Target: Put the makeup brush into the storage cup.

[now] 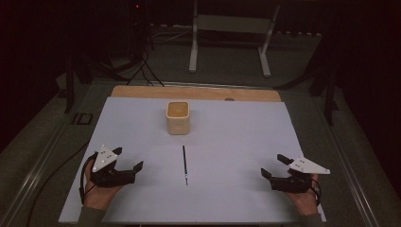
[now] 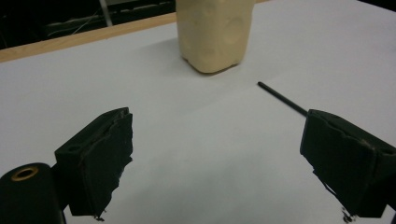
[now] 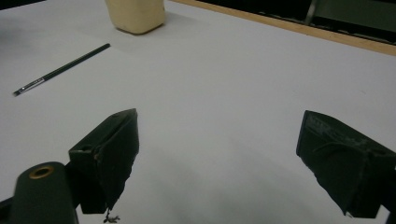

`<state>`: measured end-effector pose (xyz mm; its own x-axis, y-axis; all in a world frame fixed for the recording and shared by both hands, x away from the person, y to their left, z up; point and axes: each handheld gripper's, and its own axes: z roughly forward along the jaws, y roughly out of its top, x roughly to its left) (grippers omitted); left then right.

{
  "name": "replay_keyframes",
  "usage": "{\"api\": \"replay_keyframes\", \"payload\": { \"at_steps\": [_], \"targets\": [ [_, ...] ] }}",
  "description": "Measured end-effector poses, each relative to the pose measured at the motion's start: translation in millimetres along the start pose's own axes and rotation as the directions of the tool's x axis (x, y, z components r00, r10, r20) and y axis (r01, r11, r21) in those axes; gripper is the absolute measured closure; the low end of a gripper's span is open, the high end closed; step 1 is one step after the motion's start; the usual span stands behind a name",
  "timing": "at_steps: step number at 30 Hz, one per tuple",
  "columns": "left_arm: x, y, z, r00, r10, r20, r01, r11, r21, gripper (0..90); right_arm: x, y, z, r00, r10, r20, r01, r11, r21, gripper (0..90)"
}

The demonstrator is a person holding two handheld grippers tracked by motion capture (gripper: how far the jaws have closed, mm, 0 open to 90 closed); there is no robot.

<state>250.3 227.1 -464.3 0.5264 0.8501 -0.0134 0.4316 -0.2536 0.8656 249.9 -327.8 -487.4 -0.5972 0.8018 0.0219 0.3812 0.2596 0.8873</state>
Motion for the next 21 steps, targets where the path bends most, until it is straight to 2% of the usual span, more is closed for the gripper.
{"api": "replay_keyframes", "payload": {
  "at_steps": [21],
  "targets": [
    [-19.6, 27.6, 25.6, 0.9961, 0.074, 0.047, -0.075, 0.9971, 0.011, 10.0, 1.1, 0.7, -0.7, 1.0, -0.007, -0.003, 0.007, 1.0, -0.006, 13.1]
  ]
}}
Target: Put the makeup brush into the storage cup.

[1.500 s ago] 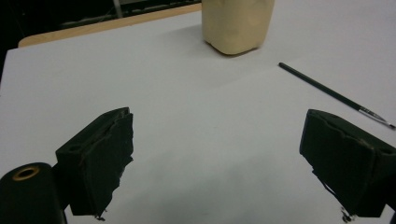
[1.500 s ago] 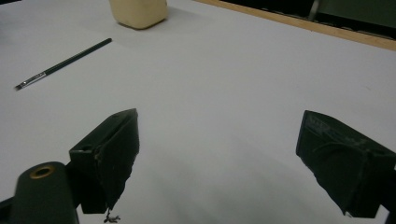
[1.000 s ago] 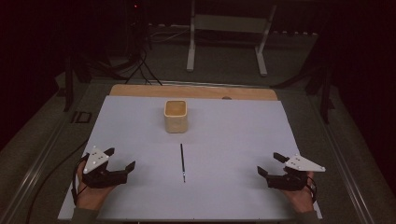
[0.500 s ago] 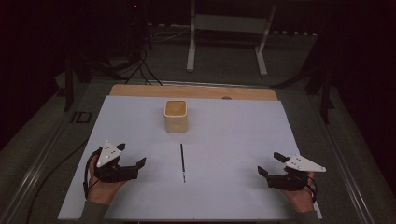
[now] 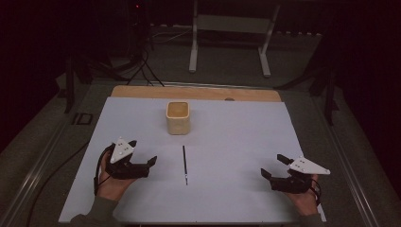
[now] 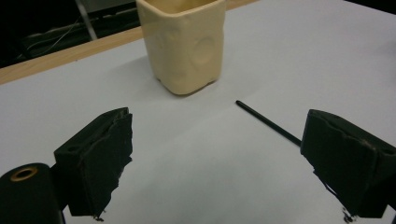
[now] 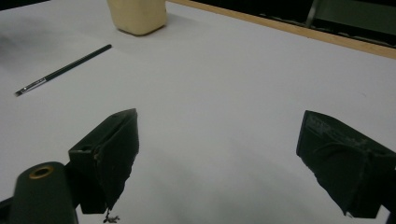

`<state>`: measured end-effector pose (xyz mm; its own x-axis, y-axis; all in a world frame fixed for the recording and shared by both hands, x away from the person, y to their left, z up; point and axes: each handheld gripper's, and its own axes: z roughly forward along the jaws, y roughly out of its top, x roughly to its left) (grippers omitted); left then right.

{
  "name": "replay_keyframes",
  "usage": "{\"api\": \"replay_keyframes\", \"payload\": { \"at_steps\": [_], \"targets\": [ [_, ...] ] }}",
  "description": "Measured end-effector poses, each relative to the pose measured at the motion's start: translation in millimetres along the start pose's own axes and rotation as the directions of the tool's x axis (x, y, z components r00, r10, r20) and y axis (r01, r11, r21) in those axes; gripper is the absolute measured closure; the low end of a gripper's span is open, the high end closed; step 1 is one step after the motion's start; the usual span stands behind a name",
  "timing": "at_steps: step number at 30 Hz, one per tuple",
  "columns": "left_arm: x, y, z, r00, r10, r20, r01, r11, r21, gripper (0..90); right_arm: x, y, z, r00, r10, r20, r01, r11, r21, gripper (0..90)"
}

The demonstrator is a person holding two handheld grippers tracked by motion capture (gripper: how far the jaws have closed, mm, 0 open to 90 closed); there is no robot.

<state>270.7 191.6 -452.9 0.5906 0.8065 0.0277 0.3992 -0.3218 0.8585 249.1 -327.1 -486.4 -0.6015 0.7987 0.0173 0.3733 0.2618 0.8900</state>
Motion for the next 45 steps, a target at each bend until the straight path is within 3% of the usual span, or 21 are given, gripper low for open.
{"api": "replay_keyframes", "payload": {
  "at_steps": [29, 45],
  "targets": [
    [-19.0, 29.7, 29.2, 0.9988, 0.007, 0.049, -0.007, 0.9999, -0.015, 9.7, 3.1, 2.5, -2.5, 0.9999, -0.013, -0.003, 0.013, 1.0, -0.026, 13.0],
    [-31.6, 42.3, 50.6, 0.9988, 0.01, 0.047, -0.011, 0.9995, 0.028, 9.6, 3.2, 2.6, -2.6, 0.9999, -0.017, -0.002, 0.017, 1.0, -0.023, 13.0]
  ]
}}
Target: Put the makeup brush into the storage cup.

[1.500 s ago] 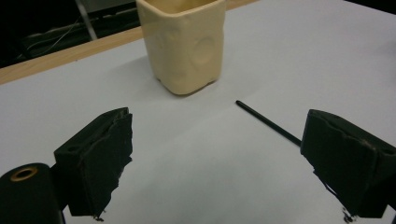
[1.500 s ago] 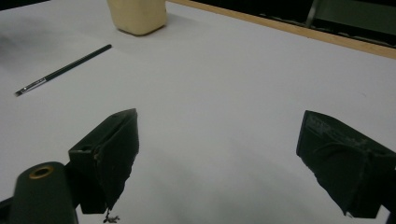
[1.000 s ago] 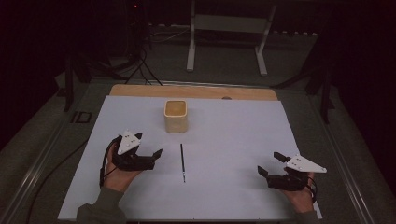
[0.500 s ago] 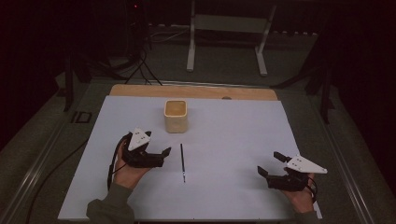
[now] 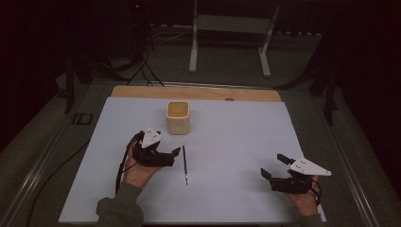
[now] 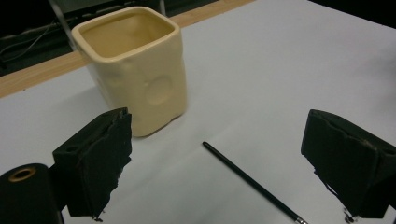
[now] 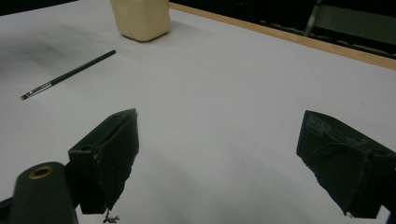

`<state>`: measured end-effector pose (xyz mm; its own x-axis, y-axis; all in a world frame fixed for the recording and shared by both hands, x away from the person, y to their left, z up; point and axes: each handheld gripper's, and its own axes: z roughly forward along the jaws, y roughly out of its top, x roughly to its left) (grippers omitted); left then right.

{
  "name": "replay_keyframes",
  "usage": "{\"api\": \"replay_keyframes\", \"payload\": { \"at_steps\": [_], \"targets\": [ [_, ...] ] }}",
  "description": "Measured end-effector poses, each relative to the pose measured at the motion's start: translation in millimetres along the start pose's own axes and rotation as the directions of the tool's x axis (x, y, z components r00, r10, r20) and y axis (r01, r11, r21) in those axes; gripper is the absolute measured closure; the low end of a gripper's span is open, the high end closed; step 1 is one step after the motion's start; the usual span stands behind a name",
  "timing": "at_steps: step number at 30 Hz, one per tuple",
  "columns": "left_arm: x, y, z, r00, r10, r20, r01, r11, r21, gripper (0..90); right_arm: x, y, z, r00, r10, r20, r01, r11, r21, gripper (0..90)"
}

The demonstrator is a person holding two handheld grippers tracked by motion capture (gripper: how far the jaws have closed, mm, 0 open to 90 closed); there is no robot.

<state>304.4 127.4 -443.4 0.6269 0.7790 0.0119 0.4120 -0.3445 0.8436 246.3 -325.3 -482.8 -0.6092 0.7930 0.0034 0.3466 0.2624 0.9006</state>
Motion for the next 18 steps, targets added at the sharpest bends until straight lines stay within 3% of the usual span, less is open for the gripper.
{"api": "replay_keyframes", "payload": {
  "at_steps": [9, 18],
  "targets": [
    [-7.6, 6.8, 11.1, 0.9999, 0.011, 0.003, -0.011, 0.9998, 0.018, 9.6, 0.0, 0.0, 0.0, 1.0, -0.001, -0.001, 0.001, 1.0, 0.0, 13.0],
    [-10.4, 11.7, 20.9, 0.9999, 0.013, 0.008, -0.014, 0.9971, 0.075, 9.5, -0.1, 0.0, -0.2, 1.0, -0.001, -0.003, 0.001, 1.0, -0.001, 13.0]
  ]
}}
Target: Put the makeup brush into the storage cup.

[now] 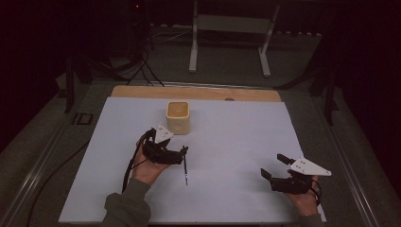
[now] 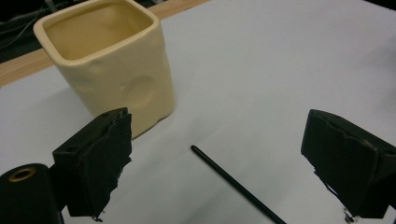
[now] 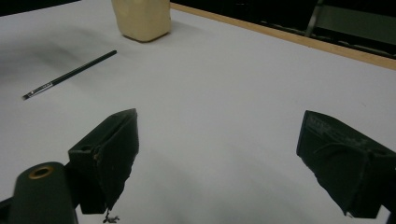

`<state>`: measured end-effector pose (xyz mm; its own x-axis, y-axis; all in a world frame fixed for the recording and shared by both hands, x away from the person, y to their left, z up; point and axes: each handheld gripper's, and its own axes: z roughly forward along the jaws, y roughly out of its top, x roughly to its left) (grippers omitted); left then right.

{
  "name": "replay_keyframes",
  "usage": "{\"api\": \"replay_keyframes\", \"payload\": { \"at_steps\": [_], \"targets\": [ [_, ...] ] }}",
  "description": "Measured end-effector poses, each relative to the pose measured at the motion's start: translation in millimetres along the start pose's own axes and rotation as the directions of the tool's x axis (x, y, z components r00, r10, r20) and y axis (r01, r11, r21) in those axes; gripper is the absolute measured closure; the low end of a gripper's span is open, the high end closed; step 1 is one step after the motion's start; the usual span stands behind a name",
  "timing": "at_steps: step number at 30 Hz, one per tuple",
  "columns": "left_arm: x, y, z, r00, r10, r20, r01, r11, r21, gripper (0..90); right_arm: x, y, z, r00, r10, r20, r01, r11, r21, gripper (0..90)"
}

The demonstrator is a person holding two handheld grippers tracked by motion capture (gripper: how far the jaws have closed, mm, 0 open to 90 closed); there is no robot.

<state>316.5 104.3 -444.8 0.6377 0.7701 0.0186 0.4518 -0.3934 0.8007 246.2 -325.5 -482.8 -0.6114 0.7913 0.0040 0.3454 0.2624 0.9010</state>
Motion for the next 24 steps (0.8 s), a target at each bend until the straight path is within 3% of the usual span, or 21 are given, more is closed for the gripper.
{"api": "replay_keyframes", "payload": {
  "at_steps": [15, 20, 24],
  "targets": [
    [1.5, 6.4, 8.3, 1.0, 0.009, -0.001, -0.009, 0.9929, 0.119, 9.0, 0.1, -0.1, 0.2, 1.0, 0.0, -0.001, 0.0, 1.0, 0.002, 13.0],
    [0.0, 8.1, 12.8, 0.9999, 0.015, 0.0, -0.014, 0.9867, 0.162, 8.8, 0.1, -0.1, 0.2, 1.0, 0.0, -0.002, 0.0, 1.0, 0.002, 13.0],
    [-1.0, 10.0, 17.8, 0.9998, 0.02, -0.003, -0.019, 0.9757, 0.218, 8.7, 0.1, -0.2, 0.3, 1.0, -0.001, -0.002, 0.001, 1.0, 0.003, 13.0]
  ]
}}
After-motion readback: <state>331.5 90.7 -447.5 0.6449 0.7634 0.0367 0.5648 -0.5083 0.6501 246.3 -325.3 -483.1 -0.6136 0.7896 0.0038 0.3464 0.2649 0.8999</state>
